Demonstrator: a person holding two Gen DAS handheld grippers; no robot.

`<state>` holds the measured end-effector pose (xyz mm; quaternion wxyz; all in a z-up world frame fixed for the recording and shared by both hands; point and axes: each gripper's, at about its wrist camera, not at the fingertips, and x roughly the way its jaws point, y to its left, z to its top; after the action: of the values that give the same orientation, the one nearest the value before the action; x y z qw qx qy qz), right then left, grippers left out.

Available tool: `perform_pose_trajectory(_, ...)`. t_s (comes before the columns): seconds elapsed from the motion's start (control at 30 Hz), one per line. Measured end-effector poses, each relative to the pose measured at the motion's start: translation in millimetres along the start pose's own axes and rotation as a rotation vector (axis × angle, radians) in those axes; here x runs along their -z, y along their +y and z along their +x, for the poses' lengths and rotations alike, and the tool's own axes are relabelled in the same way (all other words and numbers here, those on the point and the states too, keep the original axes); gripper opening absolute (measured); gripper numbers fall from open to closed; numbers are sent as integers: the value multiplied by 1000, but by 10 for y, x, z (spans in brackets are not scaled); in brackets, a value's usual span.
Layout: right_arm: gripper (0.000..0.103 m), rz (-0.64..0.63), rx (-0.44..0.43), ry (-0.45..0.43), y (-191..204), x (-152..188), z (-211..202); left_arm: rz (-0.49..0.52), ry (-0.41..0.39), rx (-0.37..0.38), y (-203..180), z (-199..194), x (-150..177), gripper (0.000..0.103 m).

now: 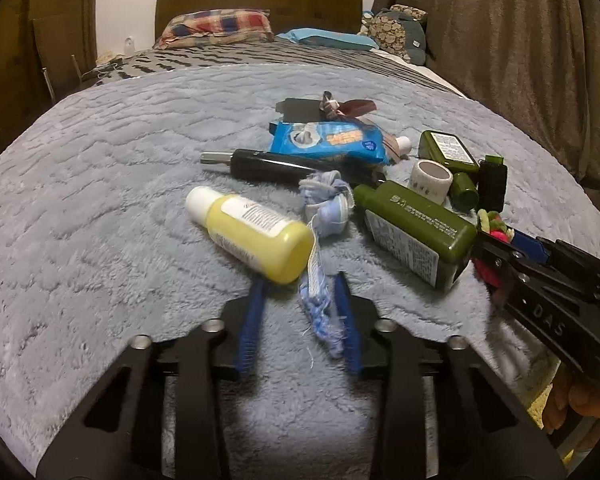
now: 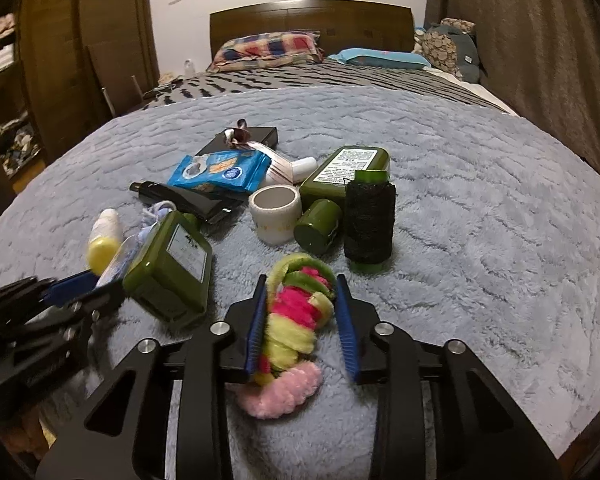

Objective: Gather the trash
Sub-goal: 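Grasp the pink-yellow fuzzy toy with right gripper while left grasps blue-white cloth strip, then carry both held items down past the bed edge toward the bin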

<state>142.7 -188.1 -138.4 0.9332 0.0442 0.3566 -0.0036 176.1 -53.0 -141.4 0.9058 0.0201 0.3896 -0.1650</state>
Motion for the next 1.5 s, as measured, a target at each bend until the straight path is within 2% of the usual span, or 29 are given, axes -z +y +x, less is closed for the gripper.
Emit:
perform_pose_trajectory(0.03, 30, -3, -2, 0, -1, 9, -18, 1, 2, 8, -7, -4, 2, 14)
perform_pose_trajectory(0.1, 29, -6, -11, -5, 4, 40, -78, 5, 4, 23, -34, -17, 9, 5)
perform_pose_trajectory(0.13, 29, -3, -15, -7, 16, 57, -102, 12, 5, 23, -60, -39, 27, 4)
perform_pose_trajectory(0.43, 28, 15, -51, -2, -74, 257, -361, 5, -4, 53, -163, -298, 169, 3)
perform_pose_trajectory(0.93, 28, 25, -55, -15, -130, 527, -753, 2, -21, 28, -312, -861, 527, 3)
perform_pose_trajectory(1.5, 28, 19, -79, -109, -97, 659, -1378, 31, -157, 30, -475, -1736, 719, 3)
